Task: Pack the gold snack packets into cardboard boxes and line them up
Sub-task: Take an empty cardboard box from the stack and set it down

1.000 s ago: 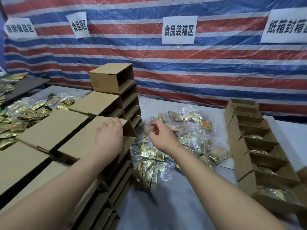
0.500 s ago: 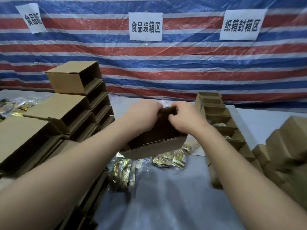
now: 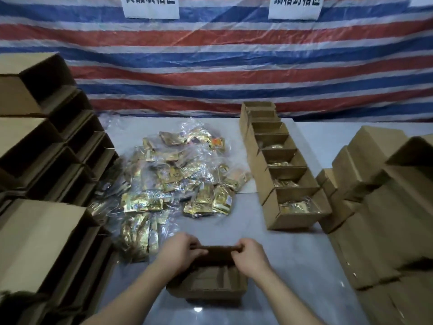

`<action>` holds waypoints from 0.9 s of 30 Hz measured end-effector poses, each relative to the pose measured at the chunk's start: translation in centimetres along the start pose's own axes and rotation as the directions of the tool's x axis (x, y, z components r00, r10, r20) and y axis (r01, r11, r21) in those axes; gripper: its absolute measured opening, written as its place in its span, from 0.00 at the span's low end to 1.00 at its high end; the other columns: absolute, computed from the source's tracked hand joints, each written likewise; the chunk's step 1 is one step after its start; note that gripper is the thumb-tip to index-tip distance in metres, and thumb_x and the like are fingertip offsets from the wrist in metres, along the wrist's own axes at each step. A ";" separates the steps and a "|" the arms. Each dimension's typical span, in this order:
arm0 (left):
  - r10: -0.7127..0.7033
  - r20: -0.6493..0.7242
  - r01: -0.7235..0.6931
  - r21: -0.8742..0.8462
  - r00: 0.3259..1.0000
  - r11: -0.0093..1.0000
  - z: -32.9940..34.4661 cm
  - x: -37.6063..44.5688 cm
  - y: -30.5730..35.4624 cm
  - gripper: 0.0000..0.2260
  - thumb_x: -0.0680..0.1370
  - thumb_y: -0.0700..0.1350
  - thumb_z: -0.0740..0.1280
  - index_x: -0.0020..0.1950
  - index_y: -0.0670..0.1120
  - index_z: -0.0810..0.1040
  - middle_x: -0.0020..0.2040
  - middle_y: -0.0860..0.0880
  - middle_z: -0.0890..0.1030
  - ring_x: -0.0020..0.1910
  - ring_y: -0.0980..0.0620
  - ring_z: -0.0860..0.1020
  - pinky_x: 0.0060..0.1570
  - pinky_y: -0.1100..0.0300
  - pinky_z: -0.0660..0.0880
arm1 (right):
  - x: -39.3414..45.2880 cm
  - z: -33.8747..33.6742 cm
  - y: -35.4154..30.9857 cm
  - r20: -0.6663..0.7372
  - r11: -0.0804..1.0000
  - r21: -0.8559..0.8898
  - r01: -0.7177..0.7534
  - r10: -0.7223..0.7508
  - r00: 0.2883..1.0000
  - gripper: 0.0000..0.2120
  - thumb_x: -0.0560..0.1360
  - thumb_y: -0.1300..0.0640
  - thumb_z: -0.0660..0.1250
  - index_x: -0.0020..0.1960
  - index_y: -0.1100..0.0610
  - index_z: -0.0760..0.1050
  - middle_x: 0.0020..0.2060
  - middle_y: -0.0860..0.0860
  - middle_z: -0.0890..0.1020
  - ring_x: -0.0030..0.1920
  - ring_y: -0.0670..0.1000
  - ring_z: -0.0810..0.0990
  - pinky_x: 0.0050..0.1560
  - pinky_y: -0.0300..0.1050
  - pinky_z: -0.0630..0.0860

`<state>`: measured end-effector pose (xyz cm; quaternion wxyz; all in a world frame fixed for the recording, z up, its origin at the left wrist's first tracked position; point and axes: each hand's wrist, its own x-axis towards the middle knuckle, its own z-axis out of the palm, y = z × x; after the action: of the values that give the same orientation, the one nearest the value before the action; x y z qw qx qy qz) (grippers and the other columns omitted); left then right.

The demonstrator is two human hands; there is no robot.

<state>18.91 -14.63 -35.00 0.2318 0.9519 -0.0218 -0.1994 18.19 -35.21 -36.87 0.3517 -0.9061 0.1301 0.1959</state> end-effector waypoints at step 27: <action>-0.013 -0.181 0.025 0.063 0.983 0.998 6.0 0.3 -3.4 0.17 0.76 0.62 0.64 0.50 0.51 0.82 0.47 0.52 0.82 0.51 0.50 0.77 0.47 0.54 0.75 | 0.7 6.1 3.0 -0.093 0.999 -0.038 -0.014 0.011 0.996 0.08 0.71 0.47 0.65 0.41 0.48 0.68 0.39 0.43 0.77 0.40 0.47 0.76 0.38 0.43 0.70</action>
<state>16.67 -14.26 -41.52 0.1996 0.9733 0.0020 -0.1136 16.06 -33.22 -43.04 0.3266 -0.9200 0.1483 0.1581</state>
